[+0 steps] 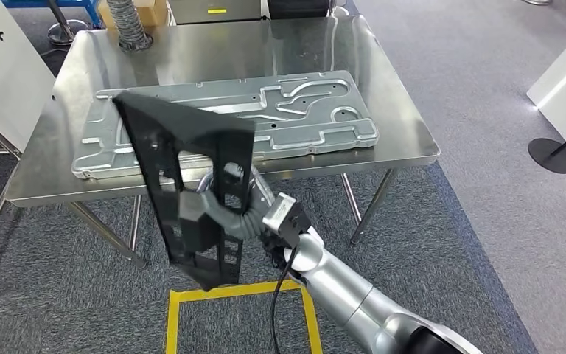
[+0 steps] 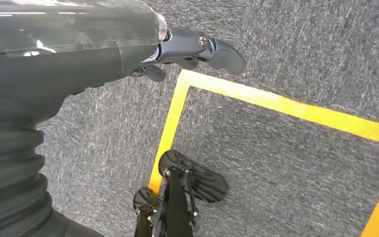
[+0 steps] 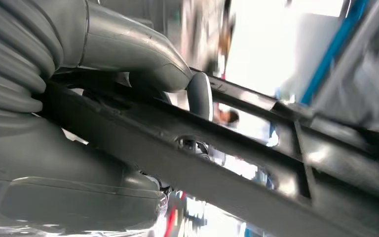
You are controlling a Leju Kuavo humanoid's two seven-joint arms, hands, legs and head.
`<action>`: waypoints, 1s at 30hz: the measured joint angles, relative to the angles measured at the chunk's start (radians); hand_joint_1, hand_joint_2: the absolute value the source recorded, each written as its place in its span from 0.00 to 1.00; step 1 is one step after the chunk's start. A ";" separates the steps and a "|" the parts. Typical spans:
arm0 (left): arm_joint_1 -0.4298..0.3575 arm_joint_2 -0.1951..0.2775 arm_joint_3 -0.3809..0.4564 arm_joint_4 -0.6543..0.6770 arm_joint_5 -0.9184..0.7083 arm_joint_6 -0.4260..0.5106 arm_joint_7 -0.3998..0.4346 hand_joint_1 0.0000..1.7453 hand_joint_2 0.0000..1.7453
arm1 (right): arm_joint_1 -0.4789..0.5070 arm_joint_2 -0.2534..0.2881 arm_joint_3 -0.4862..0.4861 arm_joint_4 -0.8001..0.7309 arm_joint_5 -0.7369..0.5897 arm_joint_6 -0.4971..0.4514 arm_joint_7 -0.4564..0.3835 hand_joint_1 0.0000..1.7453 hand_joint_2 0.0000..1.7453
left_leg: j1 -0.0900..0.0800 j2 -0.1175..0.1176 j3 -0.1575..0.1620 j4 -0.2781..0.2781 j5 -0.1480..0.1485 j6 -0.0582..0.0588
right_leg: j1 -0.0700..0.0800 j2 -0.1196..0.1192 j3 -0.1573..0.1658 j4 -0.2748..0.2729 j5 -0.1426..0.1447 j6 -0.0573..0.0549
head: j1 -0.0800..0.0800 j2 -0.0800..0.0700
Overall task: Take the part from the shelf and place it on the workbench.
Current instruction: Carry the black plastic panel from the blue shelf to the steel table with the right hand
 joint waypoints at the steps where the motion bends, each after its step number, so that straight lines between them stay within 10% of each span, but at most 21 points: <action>1: 0.000 0.000 -0.004 0.000 -0.002 0.001 -0.001 0.00 1.00 | -0.013 0.002 -0.041 -0.009 0.001 -0.020 0.004 1.00 1.00 | 0.000 0.000 0.004 0.000 -0.006 0.014 | -0.002 -0.002 -0.013 0.028 -0.016 0.008 | 0.003 0.000; 4: 0.001 -0.001 0.004 0.000 0.038 0.019 0.001 0.00 1.00 | 0.002 -0.072 -0.160 -0.146 -0.165 0.138 0.064 1.00 1.00 | -0.001 -0.002 0.015 -0.001 -0.018 0.032 | -0.003 -0.008 -0.129 0.227 -0.088 0.022 | 0.006 0.000; 6: 0.010 -0.002 0.014 0.000 0.055 0.024 0.003 0.00 1.00 | 0.041 -0.164 -0.311 -0.296 -0.375 0.361 0.149 1.00 1.00 | -0.003 -0.014 0.023 -0.001 -0.027 0.038 | -0.002 -0.009 -0.193 0.300 -0.083 0.023 | 0.008 0.000; 11: 0.034 -0.009 0.021 0.003 0.054 0.020 0.005 0.00 1.00 | 0.050 -0.270 -0.859 -0.476 -0.596 0.795 0.345 1.00 1.00 | -0.012 -0.030 0.060 -0.006 -0.057 0.036 | 0.023 -0.017 -0.124 0.026 0.113 -0.030 | 0.017 0.000; 16: 0.011 -0.010 0.022 0.004 0.040 0.019 0.013 0.00 1.00 | 0.197 -0.167 -1.036 -0.673 -0.351 0.763 0.219 1.00 1.00 | -0.017 -0.011 0.087 -0.008 -0.089 0.009 | 0.018 -0.016 -0.068 -0.041 0.102 -0.041 | 0.018 0.000; 21: 0.000 -0.006 0.021 0.003 0.031 0.021 0.029 0.00 1.00 | 0.415 -0.073 -1.073 -0.758 -0.250 0.796 0.009 1.00 1.00 | -0.013 0.001 -0.060 0.242 -0.160 -0.010 | 0.011 -0.022 -0.023 -0.054 0.074 -0.041 | 0.015 0.000; 25: -0.003 0.000 0.019 0.003 0.029 0.021 0.032 0.00 1.00 | 0.445 0.000 -1.160 -0.767 -0.186 0.930 0.004 1.00 1.00 | -0.015 0.002 -0.012 0.056 -0.003 -0.004 | 0.011 -0.009 0.011 -0.037 0.036 -0.033 | 0.016 0.000; 30: -0.014 0.006 0.010 0.003 0.027 0.017 0.027 0.00 1.00 | 0.342 0.011 -1.077 -0.767 -0.195 0.671 0.152 1.00 1.00 | -0.022 0.008 0.021 -0.024 -0.002 0.019 | 0.010 0.000 0.004 -0.020 0.016 -0.010 | 0.018 0.000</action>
